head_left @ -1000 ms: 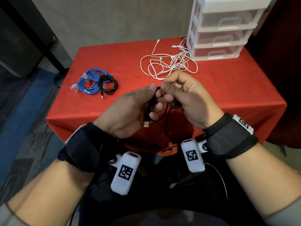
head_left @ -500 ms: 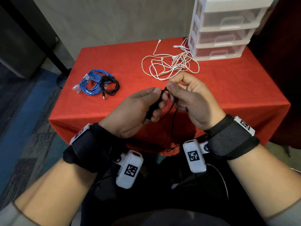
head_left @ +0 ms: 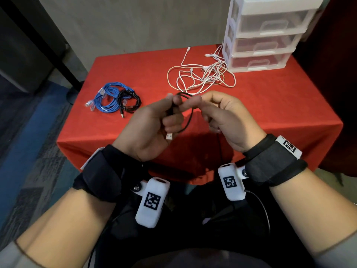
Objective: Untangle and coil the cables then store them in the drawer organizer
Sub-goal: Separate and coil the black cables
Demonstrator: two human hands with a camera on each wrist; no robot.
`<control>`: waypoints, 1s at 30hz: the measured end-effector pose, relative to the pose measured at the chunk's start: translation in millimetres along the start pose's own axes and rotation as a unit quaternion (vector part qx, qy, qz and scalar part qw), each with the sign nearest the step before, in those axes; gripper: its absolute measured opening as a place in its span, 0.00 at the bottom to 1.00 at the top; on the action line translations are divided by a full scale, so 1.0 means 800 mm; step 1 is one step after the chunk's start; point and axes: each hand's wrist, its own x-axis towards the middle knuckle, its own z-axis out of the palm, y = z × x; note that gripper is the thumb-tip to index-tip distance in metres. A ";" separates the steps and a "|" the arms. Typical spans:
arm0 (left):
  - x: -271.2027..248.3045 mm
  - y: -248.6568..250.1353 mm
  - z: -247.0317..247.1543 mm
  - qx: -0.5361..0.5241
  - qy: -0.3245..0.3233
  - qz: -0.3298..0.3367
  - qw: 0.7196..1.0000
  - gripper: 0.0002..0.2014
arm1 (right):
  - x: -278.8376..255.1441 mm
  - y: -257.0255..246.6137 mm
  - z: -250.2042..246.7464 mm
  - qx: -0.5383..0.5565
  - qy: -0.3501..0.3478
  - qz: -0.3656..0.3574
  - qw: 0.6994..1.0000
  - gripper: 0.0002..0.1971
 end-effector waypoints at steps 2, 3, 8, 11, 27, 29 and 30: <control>0.003 0.007 -0.007 -0.053 0.020 0.053 0.997 0.14 | -0.001 0.014 -0.003 -0.054 0.002 0.012 0.998 0.10; 0.005 0.010 -0.012 -0.075 0.035 0.081 0.993 0.14 | -0.004 0.021 -0.004 -0.097 -0.001 0.012 0.995 0.10; 0.018 0.008 -0.024 0.035 0.130 0.180 0.974 0.12 | -0.031 0.025 0.013 -0.300 -0.136 -0.037 0.943 0.09; 0.018 -0.008 -0.022 0.217 0.183 0.180 0.942 0.12 | -0.040 0.006 0.018 -0.343 -0.165 -0.086 0.921 0.09; -0.019 -0.013 0.004 0.283 0.067 0.068 0.954 0.13 | 0.010 -0.004 -0.015 -0.208 0.007 -0.105 0.972 0.07; -0.021 -0.010 0.004 0.264 0.067 0.065 0.960 0.11 | 0.009 0.005 -0.018 -0.222 0.013 -0.093 0.970 0.07; -0.022 -0.010 0.003 0.264 0.068 0.065 0.960 0.11 | 0.007 0.009 -0.019 -0.224 0.012 -0.087 0.971 0.08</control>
